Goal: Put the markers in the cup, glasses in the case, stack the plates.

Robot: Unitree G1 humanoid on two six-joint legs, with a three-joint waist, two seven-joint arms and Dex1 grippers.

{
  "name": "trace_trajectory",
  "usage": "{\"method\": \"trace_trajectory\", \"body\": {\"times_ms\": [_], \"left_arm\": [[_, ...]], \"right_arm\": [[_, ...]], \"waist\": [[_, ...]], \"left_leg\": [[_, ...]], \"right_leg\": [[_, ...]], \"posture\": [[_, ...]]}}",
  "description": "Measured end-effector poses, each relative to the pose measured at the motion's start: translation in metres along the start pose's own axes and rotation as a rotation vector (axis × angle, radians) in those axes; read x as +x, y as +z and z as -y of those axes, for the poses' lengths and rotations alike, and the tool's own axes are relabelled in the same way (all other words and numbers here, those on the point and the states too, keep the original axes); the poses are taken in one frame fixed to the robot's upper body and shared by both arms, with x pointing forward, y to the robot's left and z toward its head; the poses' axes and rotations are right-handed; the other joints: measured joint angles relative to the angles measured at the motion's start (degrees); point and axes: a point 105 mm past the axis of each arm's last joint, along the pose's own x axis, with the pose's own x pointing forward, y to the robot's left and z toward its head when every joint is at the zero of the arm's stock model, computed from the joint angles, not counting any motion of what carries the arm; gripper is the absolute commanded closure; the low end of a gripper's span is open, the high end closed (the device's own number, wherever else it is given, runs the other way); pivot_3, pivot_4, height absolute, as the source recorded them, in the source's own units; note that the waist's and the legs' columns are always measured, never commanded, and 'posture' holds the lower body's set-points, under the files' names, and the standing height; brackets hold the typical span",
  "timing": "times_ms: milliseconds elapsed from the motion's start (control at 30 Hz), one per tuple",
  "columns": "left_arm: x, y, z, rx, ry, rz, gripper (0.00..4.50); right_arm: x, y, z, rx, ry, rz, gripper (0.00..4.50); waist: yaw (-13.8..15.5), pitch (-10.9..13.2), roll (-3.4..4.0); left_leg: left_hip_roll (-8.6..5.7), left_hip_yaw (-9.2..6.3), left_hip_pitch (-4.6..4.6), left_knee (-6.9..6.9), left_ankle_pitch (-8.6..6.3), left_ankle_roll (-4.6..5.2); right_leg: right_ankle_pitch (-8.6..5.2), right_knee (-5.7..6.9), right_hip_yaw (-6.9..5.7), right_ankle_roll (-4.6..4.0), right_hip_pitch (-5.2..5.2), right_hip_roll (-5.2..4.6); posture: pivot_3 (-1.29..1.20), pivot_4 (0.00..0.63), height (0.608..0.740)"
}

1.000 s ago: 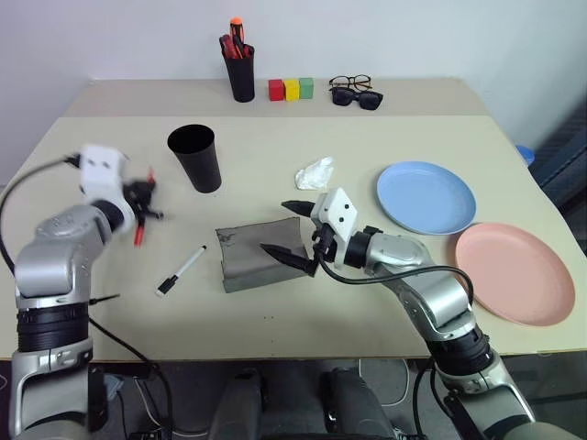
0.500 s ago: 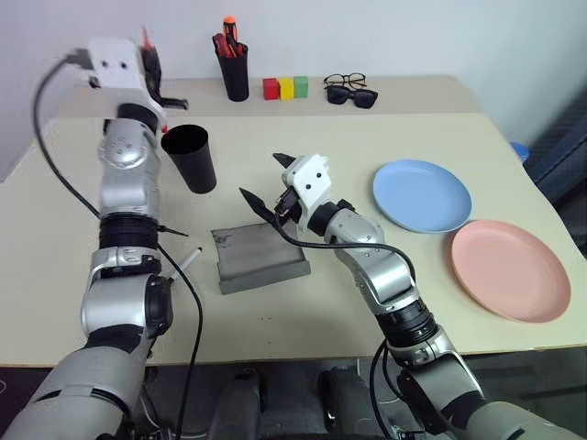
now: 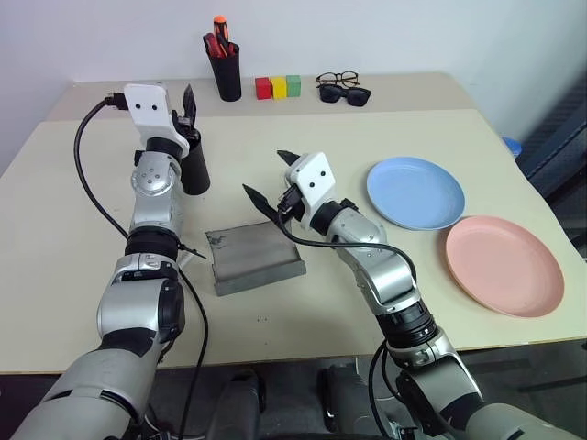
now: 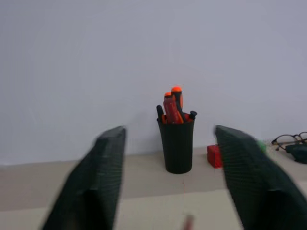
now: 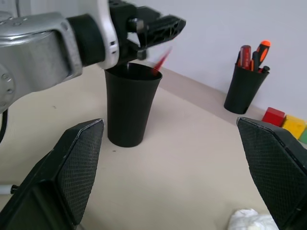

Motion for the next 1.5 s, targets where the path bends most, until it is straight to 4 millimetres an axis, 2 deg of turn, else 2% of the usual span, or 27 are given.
{"method": "trace_trajectory", "body": {"times_ms": [133, 200, 267, 333, 400, 500, 567, 633, 733, 867, 900, 967, 1033, 1200, 1233, 1400, 1467, 1500], "left_arm": [[-0.005, 0.017, -0.014, -0.011, 0.033, 0.065, 0.66], [-0.020, 0.029, -0.028, 0.002, -0.007, 0.095, 0.66], [-0.033, 0.032, -0.035, -0.007, -0.046, 0.073, 0.66], [-0.064, 0.034, -0.039, -0.016, -0.185, -0.016, 0.12], [-0.109, 0.023, -0.038, -0.011, -0.370, -0.227, 0.05], [-0.168, 0.000, -0.041, 0.059, -0.511, -0.592, 0.05], [-0.194, -0.005, -0.037, 0.086, -0.568, -0.752, 0.05], [-0.206, -0.004, -0.027, 0.070, -0.604, -0.832, 0.05], [-0.212, -0.008, -0.023, 0.061, -0.572, -0.944, 0.05], [-0.210, -0.024, -0.024, 0.081, -0.500, -1.050, 0.05], [-0.211, -0.029, -0.023, 0.079, -0.492, -1.072, 0.28], [-0.212, -0.037, -0.018, 0.066, -0.485, -1.099, 0.85], [-0.210, -0.043, -0.016, 0.041, -0.469, -1.112, 1.74], [-0.211, -0.051, -0.013, 0.037, -0.459, -1.148, 4.34], [-0.210, -0.051, -0.014, 0.043, -0.456, -1.147, 4.45], [-0.205, -0.054, -0.020, 0.055, -0.422, -1.132, 4.45], [-0.190, -0.056, -0.032, 0.042, -0.326, -1.064, 4.45], [-0.175, -0.051, -0.041, 0.030, -0.264, -0.983, 4.45]], "right_arm": [[0.002, 0.003, -0.003, -0.003, 0.021, 0.008, 0.00], [0.002, 0.003, -0.003, -0.006, 0.028, 0.009, 0.00], [0.001, 0.003, 0.000, -0.008, 0.025, 0.006, 0.00], [0.002, 0.004, -0.002, -0.012, 0.042, 0.009, 0.00], [-0.004, 0.001, 0.006, -0.027, 0.037, -0.008, 0.00], [-0.013, -0.003, 0.014, -0.018, 0.068, -0.031, 0.00], [-0.018, -0.002, 0.011, -0.005, 0.127, -0.032, 0.00], [-0.021, 0.001, 0.007, 0.000, 0.174, -0.022, 0.00], [-0.025, 0.008, 0.001, -0.003, 0.229, -0.003, 0.00], [-0.030, 0.004, -0.003, 0.007, 0.250, -0.015, 0.00], [-0.030, 0.003, -0.004, 0.012, 0.252, -0.019, 0.00], [-0.031, 0.003, -0.006, 0.013, 0.254, -0.020, 0.00], [-0.031, 0.003, -0.007, 0.013, 0.255, -0.019, 0.00], [-0.031, 0.002, -0.015, 0.020, 0.276, -0.018, 0.00], [-0.031, 0.002, -0.015, 0.021, 0.276, -0.019, 0.00], [-0.031, 0.001, -0.016, 0.024, 0.280, -0.024, 0.00], [-0.032, 0.001, -0.017, 0.025, 0.281, -0.027, 0.00], [-0.032, 0.001, -0.017, 0.023, 0.283, -0.029, 0.00]], "waist": [[-0.1, 0.0, 0.00], [-0.7, 0.0, 0.02], [-0.7, 0.0, 0.02], [-1.6, 0.0, 0.03], [-1.9, 0.0, 0.06], [-1.2, 0.0, 0.09], [-0.5, 0.0, 0.10], [0.3, 0.1, 0.12], [0.4, 0.1, 0.12], [0.1, 0.0, 0.11], [0.0, 0.1, 0.11], [-0.1, 0.1, 0.11], [0.0, 0.1, 0.11], [0.1, 0.0, 0.11], [0.1, 0.0, 0.11], [0.1, 0.0, 0.12], [0.1, 0.0, 0.12], [0.3, 0.1, 0.09]], "left_leg": [[0.02, 0.01, 0.00, -0.02, 0.00, 0.00], [0.06, 0.06, 0.01, -0.09, 0.00, -0.01], [0.08, 0.03, 0.01, -0.09, 0.03, -0.05], [0.16, 0.05, 0.00, -0.14, 0.04, -0.07], [0.24, 0.02, 0.04, -0.22, 0.04, -0.07], [0.22, -0.07, 0.09, -0.20, 0.03, -0.06], [0.21, -0.15, 0.13, -0.12, 0.03, -0.06], [0.21, -0.23, 0.33, -0.08, 0.03, -0.06], [0.14, -0.23, 0.72, -0.14, 0.01, -0.02], [0.10, -0.20, 0.80, -0.24, 0.01, -0.02], [0.10, -0.17, 0.80, -0.25, 0.00, -0.02], [0.12, -0.14, 0.80, -0.27, 0.01, -0.02], [0.12, -0.15, 0.79, -0.27, 0.01, -0.03], [0.12, -0.13, 0.79, -0.26, 0.01, -0.03], [0.11, -0.13, 0.79, -0.26, 0.00, -0.03], [0.11, -0.14, 0.81, -0.27, 0.00, -0.03], [0.12, -0.15, 0.81, -0.26, 0.01, -0.03], [0.12, -0.19, 0.78, -0.25, 0.01, -0.04]], "right_leg": [[0.00, 0.00, 0.02, 0.00, -0.01, 0.00], [0.00, 0.05, 0.10, 0.00, -0.07, 0.01], [0.00, 0.09, 0.09, 0.00, -0.09, 0.01], [0.00, 0.10, 0.16, -0.01, -0.12, 0.01], [-0.01, 0.13, 0.29, -0.02, -0.17, -0.01], [-0.02, 0.07, 0.22, -0.03, -0.05, 0.00], [-0.02, 0.06, 0.16, -0.03, 0.08, 0.01], [-0.02, -0.03, 0.07, -0.04, 0.39, 0.02], [-0.03, -0.15, 0.02, -0.04, 0.81, 0.03], [-0.03, -0.15, 0.06, -0.04, 0.82, 0.11], [-0.03, -0.14, 0.09, -0.04, 0.78, 0.12], [-0.03, -0.13, 0.12, -0.05, 0.73, 0.14], [-0.04, -0.13, 0.12, -0.06, 0.72, 0.13], [-0.04, -0.14, 0.13, -0.06, 0.73, 0.08], [-0.04, -0.14, 0.14, -0.06, 0.73, 0.07], [-0.04, -0.14, 0.14, -0.06, 0.74, 0.06], [-0.04, -0.13, 0.12, -0.06, 0.73, 0.07], [-0.04, -0.14, 0.08, -0.06, 0.73, 0.07]], "posture": [[0.00, 0.150, 0.740], [0.00, 0.150, 0.740], [0.00, 0.150, 0.740], [0.00, 0.150, 0.740], [0.00, 0.150, 0.740], [0.00, 0.150, 0.740], [0.00, 0.150, 0.740], [0.00, 0.150, 0.740], [0.00, 0.150, 0.740], [0.00, 0.150, 0.740], [0.00, 0.150, 0.740], [0.00, 0.150, 0.740], [0.00, 0.150, 0.740], [0.00, 0.150, 0.740], [0.00, 0.150, 0.740], [0.00, 0.150, 0.740], [0.00, 0.150, 0.740], [0.00, 0.150, 0.740]]}}
